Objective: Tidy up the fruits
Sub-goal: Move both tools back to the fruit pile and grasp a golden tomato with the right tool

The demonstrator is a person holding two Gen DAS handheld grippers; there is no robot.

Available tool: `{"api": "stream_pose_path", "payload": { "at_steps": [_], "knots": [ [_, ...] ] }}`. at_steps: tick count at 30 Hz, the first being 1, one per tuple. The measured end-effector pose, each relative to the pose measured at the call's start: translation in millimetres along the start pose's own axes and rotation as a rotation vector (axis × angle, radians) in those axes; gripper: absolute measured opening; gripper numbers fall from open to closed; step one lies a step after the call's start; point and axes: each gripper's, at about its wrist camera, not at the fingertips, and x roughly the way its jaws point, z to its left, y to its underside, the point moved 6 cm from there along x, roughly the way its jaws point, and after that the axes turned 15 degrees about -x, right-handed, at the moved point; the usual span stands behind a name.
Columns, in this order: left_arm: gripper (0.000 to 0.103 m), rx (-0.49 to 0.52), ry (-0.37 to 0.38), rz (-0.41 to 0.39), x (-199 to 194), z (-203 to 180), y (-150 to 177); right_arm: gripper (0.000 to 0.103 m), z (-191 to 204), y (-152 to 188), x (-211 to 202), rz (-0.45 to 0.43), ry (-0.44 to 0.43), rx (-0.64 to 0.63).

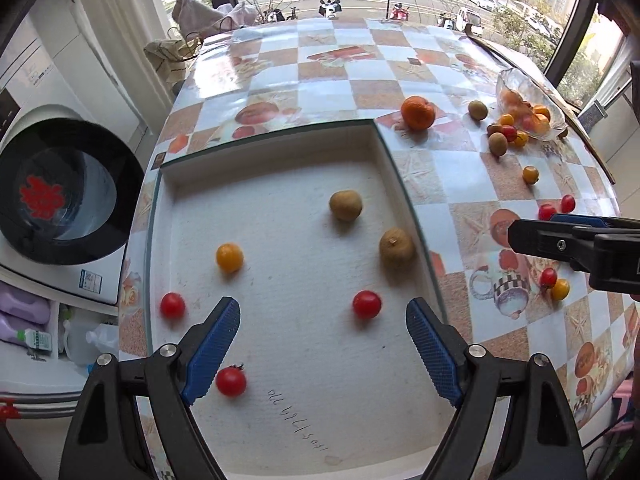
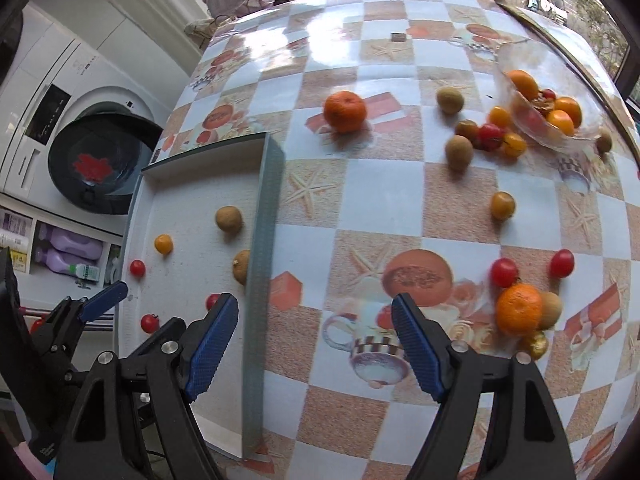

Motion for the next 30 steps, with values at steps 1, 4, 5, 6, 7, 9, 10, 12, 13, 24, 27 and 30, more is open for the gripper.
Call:
{"api": "stream_pose_path", "payload": {
  "at_steps": [1,4,5,6,7,9,10,12,13,24,27,30],
  "knots": [
    [0.086,0.011,0.01,0.0,-0.6,-8.8,-2.6,0.082,-11.3,3.9,-4.4,-0.006,0.025,0.018],
    [0.086,0.044,0.038,0.0,-2.1,-35.7,-8.1,0.082,-44.8,13.9,-17.0,-0.018,0.082,0.068],
    [0.086,0.054,0.047,-0.001,-2.6,-45.0,-9.1,0.082,-56.4,18.3,-21.6,-0.022,0.099,0.086],
    [0.086,0.064,0.059,0.0,-2.9,-54.2,-9.0,0.082,-65.7,22.5,-24.8,-0.023,0.113,0.102],
    [0.086,0.075,0.071,0.004,-2.4,-63.4,-8.6,0.082,-74.9,25.9,-26.8,-0.022,0.125,0.115],
    [0.086,0.104,0.088,0.016,0.7,-81.9,-4.9,0.082,-91.3,35.8,-30.4,-0.015,0.148,0.141],
    [0.086,0.121,0.092,0.024,2.8,-90.7,-1.3,0.082,-98.1,41.2,-31.0,-0.008,0.157,0.151],
    [0.086,0.156,0.1,0.043,8.7,-107.2,5.7,0.082,-110.5,53.2,-31.0,0.01,0.171,0.166],
    [0.086,0.171,0.105,0.053,11.9,-114.0,9.9,0.082,-115.1,58.8,-30.5,0.018,0.176,0.171],
    [0.086,0.28,0.149,0.12,38.5,-163.4,42.2,0.053,-133.7,85.2,-8.2,0.059,0.16,0.162],
    [0.086,0.292,0.161,0.124,42.8,-173.9,44.7,0.045,-131.7,79.9,-6.1,0.048,0.145,0.133],
    [0.086,0.3,0.159,0.118,46.8,-182.0,44.2,0.034,-134.2,76.1,-5.5,0.041,0.133,0.125]
  ]
}}
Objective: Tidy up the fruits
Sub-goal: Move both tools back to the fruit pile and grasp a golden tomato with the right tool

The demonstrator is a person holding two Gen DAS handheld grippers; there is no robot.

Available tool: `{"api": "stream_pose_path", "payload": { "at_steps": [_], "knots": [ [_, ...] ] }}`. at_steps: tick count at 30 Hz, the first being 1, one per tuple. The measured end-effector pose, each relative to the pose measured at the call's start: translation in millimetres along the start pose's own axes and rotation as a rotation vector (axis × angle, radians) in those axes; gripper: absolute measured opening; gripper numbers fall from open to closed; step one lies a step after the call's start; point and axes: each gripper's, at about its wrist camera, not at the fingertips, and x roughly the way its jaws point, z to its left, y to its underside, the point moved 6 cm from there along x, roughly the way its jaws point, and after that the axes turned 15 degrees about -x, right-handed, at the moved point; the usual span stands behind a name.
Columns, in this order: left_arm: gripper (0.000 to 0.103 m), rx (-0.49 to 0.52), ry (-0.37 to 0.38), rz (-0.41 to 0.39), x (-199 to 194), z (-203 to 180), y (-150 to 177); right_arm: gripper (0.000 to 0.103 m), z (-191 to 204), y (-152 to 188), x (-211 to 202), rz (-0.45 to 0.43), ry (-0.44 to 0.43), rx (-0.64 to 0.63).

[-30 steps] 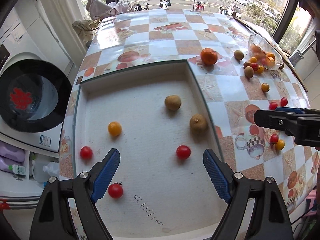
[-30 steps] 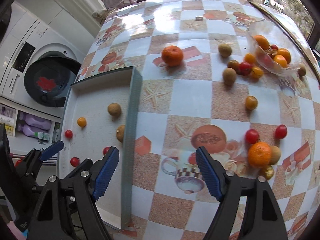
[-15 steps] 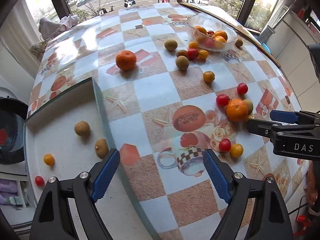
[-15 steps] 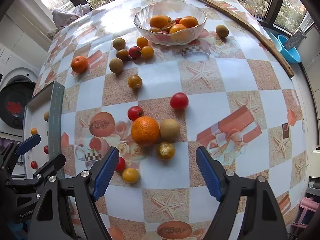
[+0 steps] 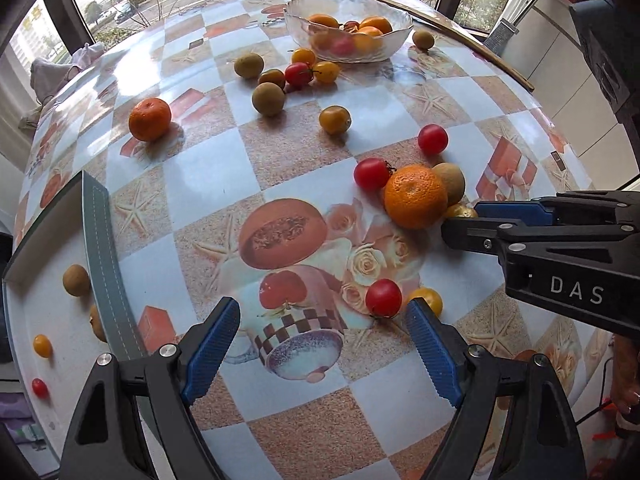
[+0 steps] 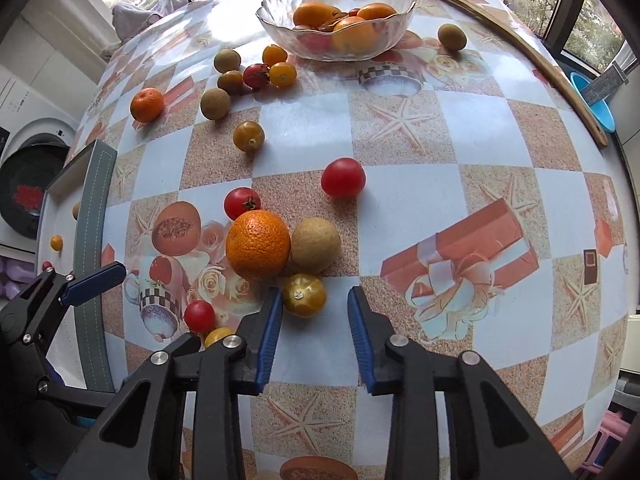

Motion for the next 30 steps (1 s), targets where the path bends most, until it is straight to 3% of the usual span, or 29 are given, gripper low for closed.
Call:
{"api": "stream_pose_path", "payload": {
  "at_steps": [9,19,22,26,29,30],
  "knots": [
    [0.086,-0.029,0.013,-0.011,9.3,1.3,-12.3,0.033,-8.8,-2.2,-4.2,-0.025,-0.022,0.007],
    [0.086,0.064,-0.017,0.004,10.9,-4.8,8.5,0.032,-7.9,-0.6,-1.3,-0.014,-0.051,-0.005],
    [0.078,0.061,-0.007,-0.008,10.8,-8.4,2.7,0.024,-6.0,-2.3,-0.3,-0.013,-0.077,-0.01],
    [0.058,0.092,-0.001,-0.023,8.7,-18.7,-1.7,0.024,-8.0,-0.5,-1.8,-0.015,-0.087,0.011],
    [0.058,0.104,0.008,-0.026,8.5,-26.7,-2.5,0.024,-13.2,2.4,-3.8,-0.014,-0.089,0.03],
    [0.053,0.108,0.014,-0.025,8.9,-29.8,-2.8,0.024,-14.3,3.2,-4.4,-0.014,-0.086,0.032]
  ]
}}
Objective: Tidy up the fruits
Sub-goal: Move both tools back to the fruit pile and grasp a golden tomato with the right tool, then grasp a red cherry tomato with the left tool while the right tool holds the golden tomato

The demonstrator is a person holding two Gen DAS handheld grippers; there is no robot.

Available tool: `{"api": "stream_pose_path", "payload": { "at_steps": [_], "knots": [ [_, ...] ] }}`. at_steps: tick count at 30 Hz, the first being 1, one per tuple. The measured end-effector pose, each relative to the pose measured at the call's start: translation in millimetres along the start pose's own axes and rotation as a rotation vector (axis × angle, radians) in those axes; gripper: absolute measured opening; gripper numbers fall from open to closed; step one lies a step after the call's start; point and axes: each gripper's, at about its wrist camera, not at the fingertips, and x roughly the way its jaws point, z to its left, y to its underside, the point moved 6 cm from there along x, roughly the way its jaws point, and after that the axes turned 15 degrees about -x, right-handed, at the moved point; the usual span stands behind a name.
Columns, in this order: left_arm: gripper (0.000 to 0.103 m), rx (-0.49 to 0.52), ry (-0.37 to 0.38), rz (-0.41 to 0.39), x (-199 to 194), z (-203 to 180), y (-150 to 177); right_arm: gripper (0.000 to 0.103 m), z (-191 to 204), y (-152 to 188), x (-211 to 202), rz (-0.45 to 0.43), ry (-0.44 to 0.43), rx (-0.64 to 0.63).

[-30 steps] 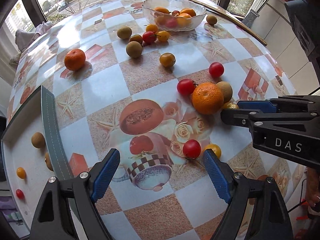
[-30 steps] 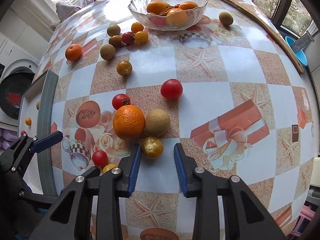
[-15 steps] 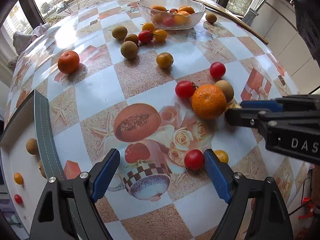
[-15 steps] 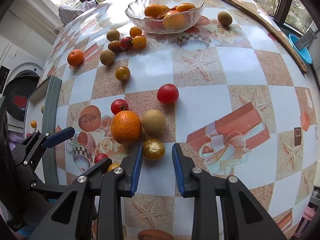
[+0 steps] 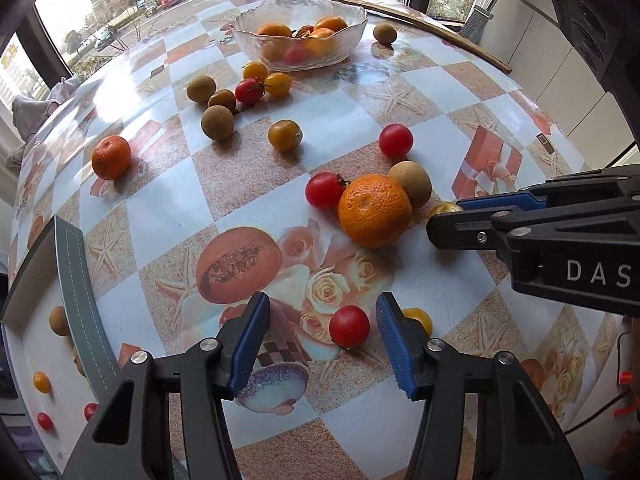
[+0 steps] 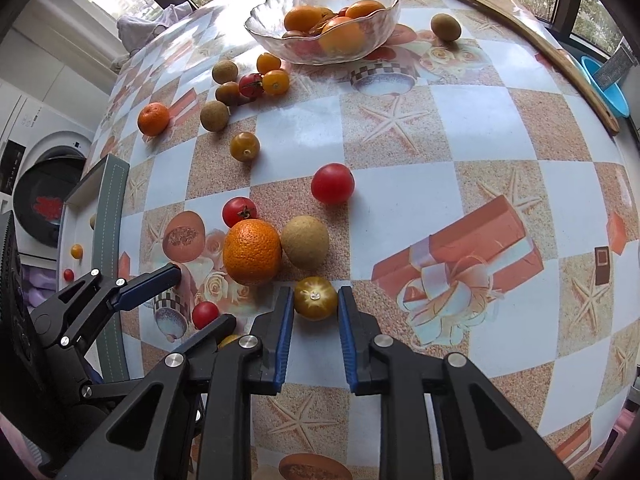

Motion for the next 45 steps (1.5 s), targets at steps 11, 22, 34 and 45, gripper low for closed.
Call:
{"api": "stream_pose_path", "payload": {
  "at_steps": [11,22,34,45],
  "knots": [
    [0.015,-0.107,0.127,0.042,-5.4,5.8,-6.7,0.024,-7.9,2.7,-7.2,-0.008,0.009,0.033],
    [0.015,-0.217,0.143,0.043,-18.8,33.8,0.0,0.024,-2.8,2.6,-15.0,-0.015,0.004,0.031],
    [0.045,-0.101,0.078,0.04,-9.1,13.6,17.3,0.024,1.0,8.2,-15.5,-0.007,0.01,0.039],
    [0.019,-0.098,0.1,0.028,-6.8,2.3,7.8,0.024,-2.9,11.1,-16.0,-0.006,0.009,0.053]
  ]
}}
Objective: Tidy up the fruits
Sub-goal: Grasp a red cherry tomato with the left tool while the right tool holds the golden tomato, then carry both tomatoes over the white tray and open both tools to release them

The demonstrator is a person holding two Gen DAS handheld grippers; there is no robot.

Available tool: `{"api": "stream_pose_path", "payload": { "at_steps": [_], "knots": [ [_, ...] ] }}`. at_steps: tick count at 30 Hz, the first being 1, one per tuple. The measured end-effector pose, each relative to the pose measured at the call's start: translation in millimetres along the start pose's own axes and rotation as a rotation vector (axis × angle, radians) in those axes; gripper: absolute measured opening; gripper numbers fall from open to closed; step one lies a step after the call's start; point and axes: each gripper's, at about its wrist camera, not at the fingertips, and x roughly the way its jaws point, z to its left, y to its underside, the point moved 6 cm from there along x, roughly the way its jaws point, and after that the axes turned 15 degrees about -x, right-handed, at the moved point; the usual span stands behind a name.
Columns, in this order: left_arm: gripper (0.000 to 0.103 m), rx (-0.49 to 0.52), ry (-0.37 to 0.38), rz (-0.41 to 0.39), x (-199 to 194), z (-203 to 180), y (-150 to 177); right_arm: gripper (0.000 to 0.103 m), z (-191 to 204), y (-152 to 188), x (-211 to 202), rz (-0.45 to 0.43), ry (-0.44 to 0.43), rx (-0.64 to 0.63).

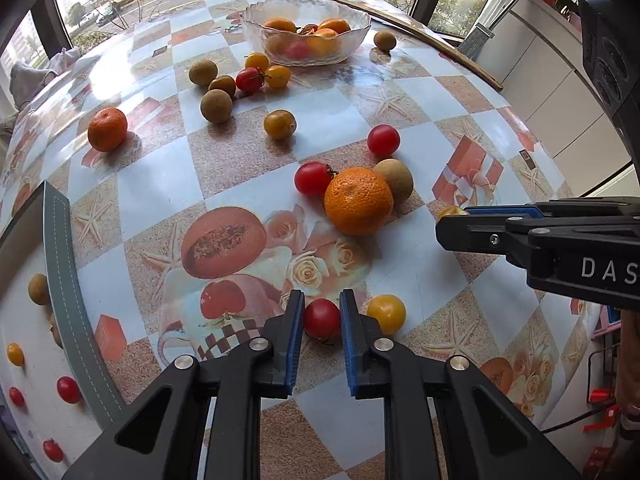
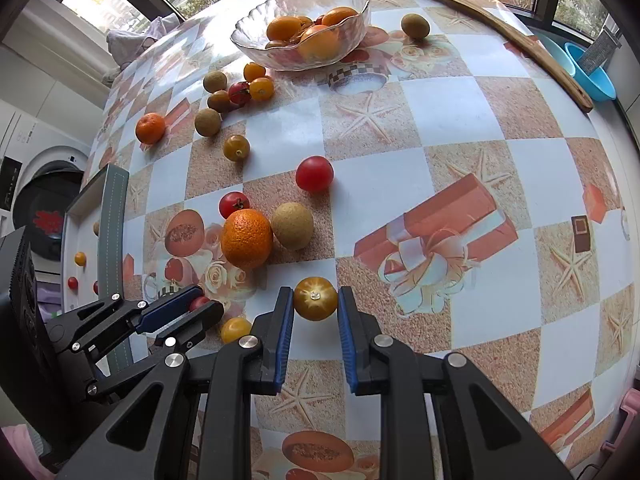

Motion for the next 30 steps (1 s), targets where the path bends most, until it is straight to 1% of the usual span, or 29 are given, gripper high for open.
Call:
{"api": "stream_pose_path", "payload": {
  "at_steps": [3,7,16,22,30],
  "knots": [
    [0.019,-0.034,0.012,0.0,-5.1,5.1,-1.3,0.024,0.8,0.0,-1.4,0.001,0.001,0.001],
    [0.019,-0.097,0.03,-0.02,-19.7,18.6,-6.5,0.024,4.3,-2.4,-3.6,-0.004,-0.002,-0.005],
    [0.019,-0.177,0.009,-0.079,-54.8,57.8,-8.4,0.024,28.8,-15.9,-5.1,-0.01,-0.018,-0.05],
    [0.019,-0.24,-0.02,-0.116,-76.8,91.4,1.2,0.024,60.4,-26.1,-2.3,-0.007,-0.035,-0.107],
    [0.019,-0.345,-0.069,-0.147,-98.2,146.7,23.3,0.024,121.8,-37.9,10.2,0.012,-0.08,-0.217]
  ]
}}
